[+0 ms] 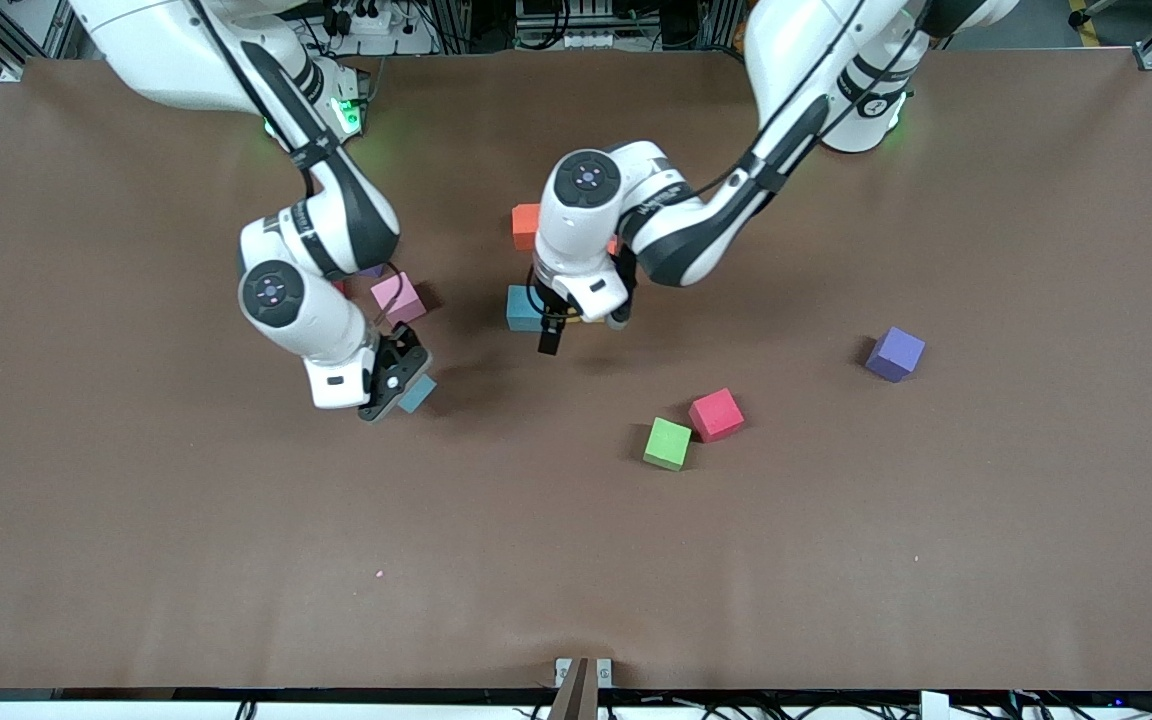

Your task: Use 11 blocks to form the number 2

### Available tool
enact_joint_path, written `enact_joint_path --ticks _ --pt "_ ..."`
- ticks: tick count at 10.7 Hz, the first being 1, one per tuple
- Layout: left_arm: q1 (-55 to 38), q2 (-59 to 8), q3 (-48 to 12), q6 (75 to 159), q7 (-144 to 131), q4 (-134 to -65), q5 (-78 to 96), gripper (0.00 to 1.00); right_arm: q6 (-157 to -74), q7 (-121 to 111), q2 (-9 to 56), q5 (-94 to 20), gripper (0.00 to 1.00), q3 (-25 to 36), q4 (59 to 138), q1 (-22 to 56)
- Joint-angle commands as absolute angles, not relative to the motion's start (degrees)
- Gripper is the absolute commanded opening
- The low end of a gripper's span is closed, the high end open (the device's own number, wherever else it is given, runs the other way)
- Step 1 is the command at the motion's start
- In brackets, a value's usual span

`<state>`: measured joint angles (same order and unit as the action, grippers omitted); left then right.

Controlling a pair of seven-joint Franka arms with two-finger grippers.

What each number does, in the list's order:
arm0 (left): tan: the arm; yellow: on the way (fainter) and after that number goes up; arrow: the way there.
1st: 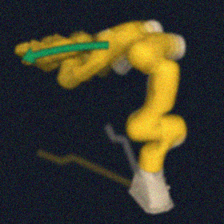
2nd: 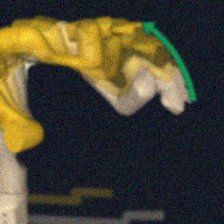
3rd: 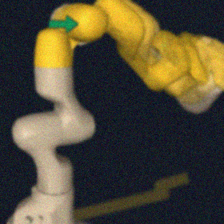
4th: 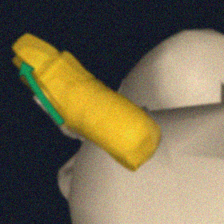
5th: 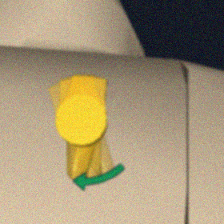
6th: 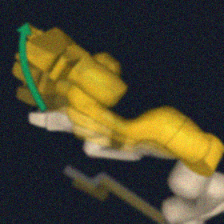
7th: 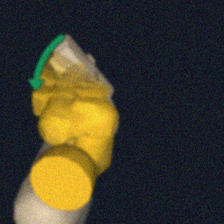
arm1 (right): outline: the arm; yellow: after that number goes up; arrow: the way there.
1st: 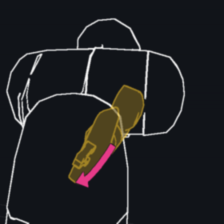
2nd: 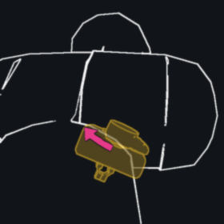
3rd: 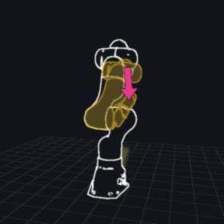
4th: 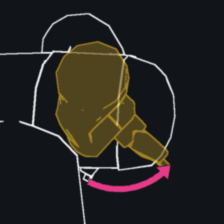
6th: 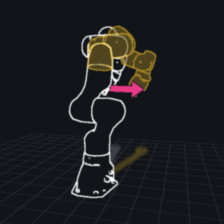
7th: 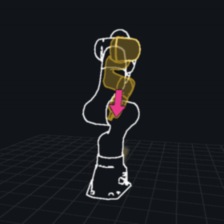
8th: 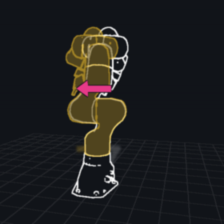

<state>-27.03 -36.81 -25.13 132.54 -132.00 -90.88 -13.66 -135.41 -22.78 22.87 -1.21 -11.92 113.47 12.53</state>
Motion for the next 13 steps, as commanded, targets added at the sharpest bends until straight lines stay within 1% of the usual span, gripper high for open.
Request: enact_joint_path --ticks 1,5,8,13 --pt "-21.4 -34.4 -27.2 127.9 -119.2 -91.7 -13.6 1.0 -134.3 -10.6 22.6 -1.8 0.51 -11.9 112.9 16.2" --pt "-14.2 -35.0 -27.2 126.1 -96.4 -91.6 -12.9 1.0 -134.3 11.1 23.4 -1.8 0.52 -11.9 111.9 20.5" --pt "-10.8 -35.3 -27.1 122.3 -79.9 -91.6 -12.8 1.0 -134.3 24.8 26.4 -1.8 0.51 -11.9 108.9 23.6" --pt "-7.1 -37.3 -26.5 119.3 -62.6 -91.7 -12.9 1.0 -134.9 32.0 30.2 -1.8 0.51 -11.9 105.4 26.1"
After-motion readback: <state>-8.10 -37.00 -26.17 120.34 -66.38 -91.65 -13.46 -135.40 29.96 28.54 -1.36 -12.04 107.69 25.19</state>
